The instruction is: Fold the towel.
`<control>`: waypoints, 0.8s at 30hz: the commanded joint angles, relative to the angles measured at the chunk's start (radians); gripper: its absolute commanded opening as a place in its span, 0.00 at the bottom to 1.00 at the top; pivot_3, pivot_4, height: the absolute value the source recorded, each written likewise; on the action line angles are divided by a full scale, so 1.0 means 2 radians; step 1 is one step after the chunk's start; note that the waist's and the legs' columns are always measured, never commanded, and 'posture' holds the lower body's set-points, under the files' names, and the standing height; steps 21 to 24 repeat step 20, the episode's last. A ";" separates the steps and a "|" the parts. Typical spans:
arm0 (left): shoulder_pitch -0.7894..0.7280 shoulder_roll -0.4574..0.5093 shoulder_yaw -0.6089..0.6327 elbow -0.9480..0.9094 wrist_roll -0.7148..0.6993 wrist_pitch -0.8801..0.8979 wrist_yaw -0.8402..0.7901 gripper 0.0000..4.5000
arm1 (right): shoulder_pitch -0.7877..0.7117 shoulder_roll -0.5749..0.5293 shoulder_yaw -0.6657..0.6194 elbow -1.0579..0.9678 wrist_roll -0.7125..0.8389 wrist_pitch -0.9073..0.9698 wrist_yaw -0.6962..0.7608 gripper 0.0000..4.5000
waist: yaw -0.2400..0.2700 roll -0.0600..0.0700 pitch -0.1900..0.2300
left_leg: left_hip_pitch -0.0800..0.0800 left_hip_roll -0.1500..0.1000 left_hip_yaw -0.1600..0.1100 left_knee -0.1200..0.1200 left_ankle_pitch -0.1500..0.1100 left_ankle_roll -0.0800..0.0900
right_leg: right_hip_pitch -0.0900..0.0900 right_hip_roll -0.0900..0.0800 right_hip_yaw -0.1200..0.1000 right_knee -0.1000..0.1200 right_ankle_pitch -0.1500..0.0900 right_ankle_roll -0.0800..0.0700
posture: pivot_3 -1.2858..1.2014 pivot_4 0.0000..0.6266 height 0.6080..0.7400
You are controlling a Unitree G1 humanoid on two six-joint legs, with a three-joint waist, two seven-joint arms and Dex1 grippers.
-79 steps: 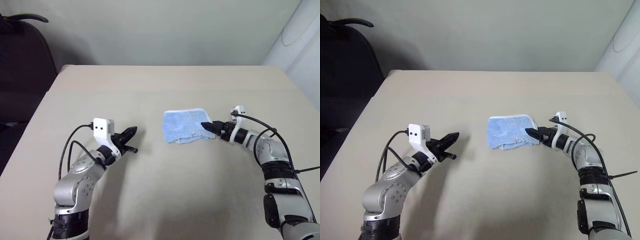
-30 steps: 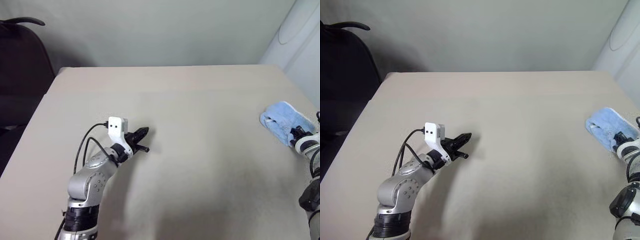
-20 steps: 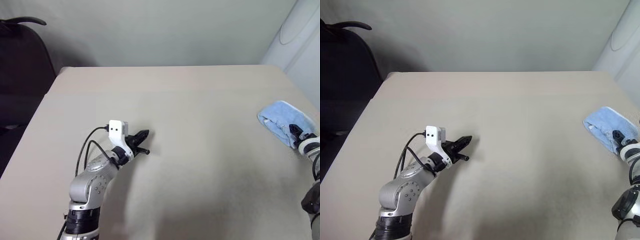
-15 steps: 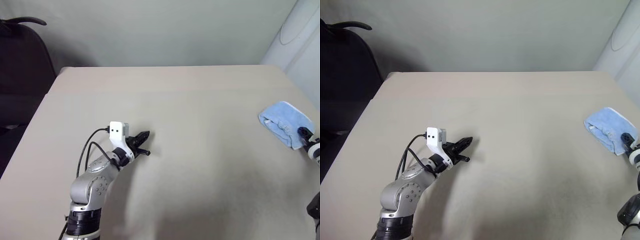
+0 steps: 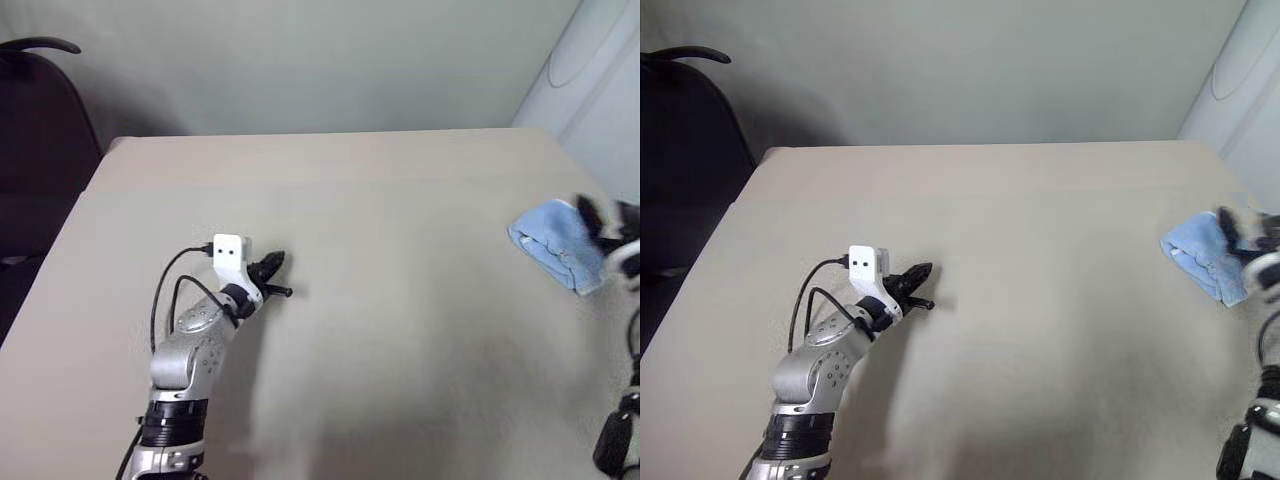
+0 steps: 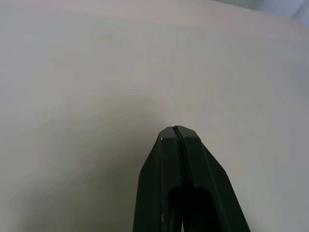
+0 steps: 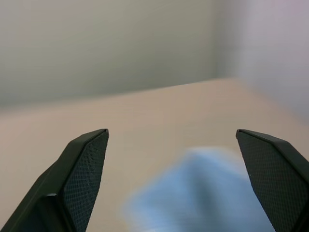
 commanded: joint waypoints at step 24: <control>0.039 0.008 0.024 -0.044 0.035 -0.043 0.019 0.00 | -0.016 0.131 0.197 -0.058 -0.088 -0.059 0.083 0.99 | 0.005 0.000 0.000 | -0.001 0.000 -0.001 0.000 0.002 -0.003 | 0.000 0.000 -0.001 0.000 0.000 0.000 | 0.52 0.24 1.00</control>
